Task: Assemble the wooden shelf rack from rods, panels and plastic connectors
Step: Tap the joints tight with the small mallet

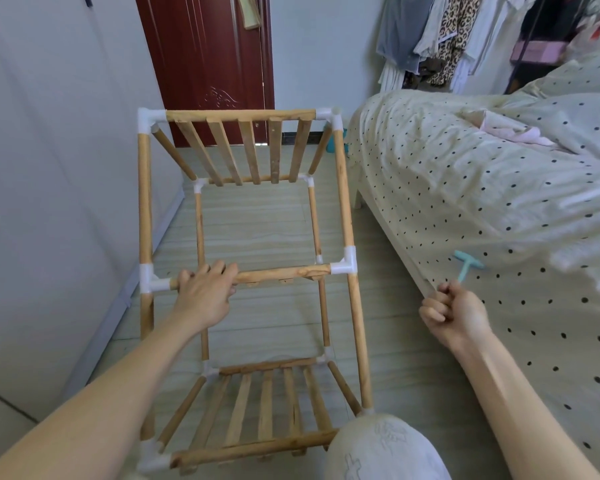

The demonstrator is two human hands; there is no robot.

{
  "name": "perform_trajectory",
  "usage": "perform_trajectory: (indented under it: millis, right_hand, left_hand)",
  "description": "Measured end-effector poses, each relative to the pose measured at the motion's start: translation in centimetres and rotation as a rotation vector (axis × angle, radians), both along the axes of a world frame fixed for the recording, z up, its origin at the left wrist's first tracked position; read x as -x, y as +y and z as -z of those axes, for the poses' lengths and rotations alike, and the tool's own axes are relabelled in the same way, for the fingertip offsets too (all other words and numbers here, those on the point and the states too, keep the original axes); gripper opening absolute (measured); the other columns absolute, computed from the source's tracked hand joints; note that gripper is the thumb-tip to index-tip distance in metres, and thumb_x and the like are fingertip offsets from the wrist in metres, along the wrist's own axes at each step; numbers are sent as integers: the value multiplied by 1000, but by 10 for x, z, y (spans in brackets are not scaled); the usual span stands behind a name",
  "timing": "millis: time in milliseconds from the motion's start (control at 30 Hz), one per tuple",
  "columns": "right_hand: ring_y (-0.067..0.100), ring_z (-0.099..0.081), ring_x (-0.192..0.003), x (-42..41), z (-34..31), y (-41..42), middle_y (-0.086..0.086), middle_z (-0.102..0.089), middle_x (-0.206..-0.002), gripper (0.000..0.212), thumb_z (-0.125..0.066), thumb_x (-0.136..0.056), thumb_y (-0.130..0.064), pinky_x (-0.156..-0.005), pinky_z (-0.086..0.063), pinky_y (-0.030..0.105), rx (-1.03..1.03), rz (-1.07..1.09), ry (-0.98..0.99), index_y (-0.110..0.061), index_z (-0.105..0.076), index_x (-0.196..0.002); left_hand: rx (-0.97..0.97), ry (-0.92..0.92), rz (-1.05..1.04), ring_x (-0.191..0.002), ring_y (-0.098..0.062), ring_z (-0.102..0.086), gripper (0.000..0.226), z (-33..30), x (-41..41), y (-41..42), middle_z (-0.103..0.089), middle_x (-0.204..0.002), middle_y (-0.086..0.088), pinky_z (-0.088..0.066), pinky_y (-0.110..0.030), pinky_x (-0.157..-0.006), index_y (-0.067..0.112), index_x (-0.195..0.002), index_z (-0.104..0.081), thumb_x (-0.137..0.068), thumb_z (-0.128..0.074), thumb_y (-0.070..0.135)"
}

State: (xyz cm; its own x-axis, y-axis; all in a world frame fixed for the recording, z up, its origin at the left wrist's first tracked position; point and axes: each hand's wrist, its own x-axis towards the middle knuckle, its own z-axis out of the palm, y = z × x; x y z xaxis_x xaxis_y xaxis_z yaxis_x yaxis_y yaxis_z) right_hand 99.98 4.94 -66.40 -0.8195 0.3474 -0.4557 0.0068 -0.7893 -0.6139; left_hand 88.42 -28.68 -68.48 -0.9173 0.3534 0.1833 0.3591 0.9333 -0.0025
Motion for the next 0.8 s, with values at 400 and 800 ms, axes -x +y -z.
perform_trajectory:
  millis: [400, 800]
  right_hand:
    - [2, -11, -34, -15, 1, -24, -9, -16, -49, 37, -35, -94, -20, -25, -15, 14, 205, -515, -91, -12, -40, -59]
    - [7, -15, -24, 2, -10, -15, -5, -18, -36, 40, -24, -100, -21, -26, -12, 16, 205, -191, -96, -18, -24, -60]
  left_hand:
    - [16, -19, -3, -100, -18, -43, 8, -4, -8, 2, -34, -96, 7, -26, -33, -77, 24, -104, -37, -97, -40, 21]
    - [9, -6, 3, -98, -17, -42, 8, -2, -8, 2, -34, -95, 6, -23, -32, -74, 25, -103, -37, -97, -41, 21]
